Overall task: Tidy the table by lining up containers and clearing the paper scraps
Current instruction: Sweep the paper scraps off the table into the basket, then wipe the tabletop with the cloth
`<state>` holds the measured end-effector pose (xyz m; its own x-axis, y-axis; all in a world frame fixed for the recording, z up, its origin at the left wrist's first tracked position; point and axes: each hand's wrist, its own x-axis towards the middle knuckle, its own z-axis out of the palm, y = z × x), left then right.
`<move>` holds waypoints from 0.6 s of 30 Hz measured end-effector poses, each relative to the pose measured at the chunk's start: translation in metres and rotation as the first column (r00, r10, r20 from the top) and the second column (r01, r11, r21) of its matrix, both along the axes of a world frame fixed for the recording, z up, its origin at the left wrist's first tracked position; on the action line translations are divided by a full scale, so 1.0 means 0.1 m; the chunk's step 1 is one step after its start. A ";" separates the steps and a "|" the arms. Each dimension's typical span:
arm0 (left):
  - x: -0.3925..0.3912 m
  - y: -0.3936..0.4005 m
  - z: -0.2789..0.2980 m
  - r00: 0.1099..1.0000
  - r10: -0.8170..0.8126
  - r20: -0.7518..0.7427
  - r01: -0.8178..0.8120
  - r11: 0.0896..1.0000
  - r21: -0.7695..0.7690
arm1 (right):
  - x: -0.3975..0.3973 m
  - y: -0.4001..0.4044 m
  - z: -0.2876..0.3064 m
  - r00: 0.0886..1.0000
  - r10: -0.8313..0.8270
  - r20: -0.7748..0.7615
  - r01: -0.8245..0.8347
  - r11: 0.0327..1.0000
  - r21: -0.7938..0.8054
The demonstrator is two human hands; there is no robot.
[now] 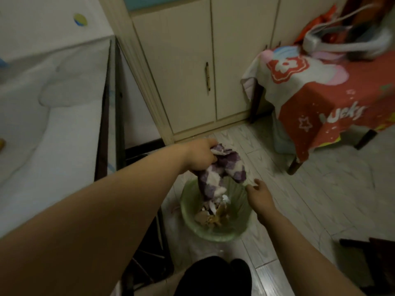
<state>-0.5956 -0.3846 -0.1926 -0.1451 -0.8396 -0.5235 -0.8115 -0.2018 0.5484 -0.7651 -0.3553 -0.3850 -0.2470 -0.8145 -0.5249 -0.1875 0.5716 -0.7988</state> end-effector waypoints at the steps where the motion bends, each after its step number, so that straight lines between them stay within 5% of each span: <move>1: 0.01 0.05 0.13 0.996 0.028 -0.081 -0.028 1.000 0.007 | 0.04 -0.05 0.27 0.996 0.005 0.086 -0.001 0.999 -0.046; 8: 0.32 0.35 0.94 0.872 0.102 -0.478 -0.135 0.990 -0.034 | 0.39 -0.14 1.85 0.806 0.055 0.590 0.062 0.983 -0.176; 14: 0.97 0.59 1.32 0.716 0.169 -0.678 -0.325 0.940 -0.108 | 1.02 0.17 2.82 0.688 0.246 0.682 -0.048 0.954 -0.297; 18: 1.50 0.77 1.48 0.704 0.195 -0.683 -0.456 0.861 -0.223 | 1.56 0.47 3.23 0.685 0.403 0.607 -0.193 0.904 -0.382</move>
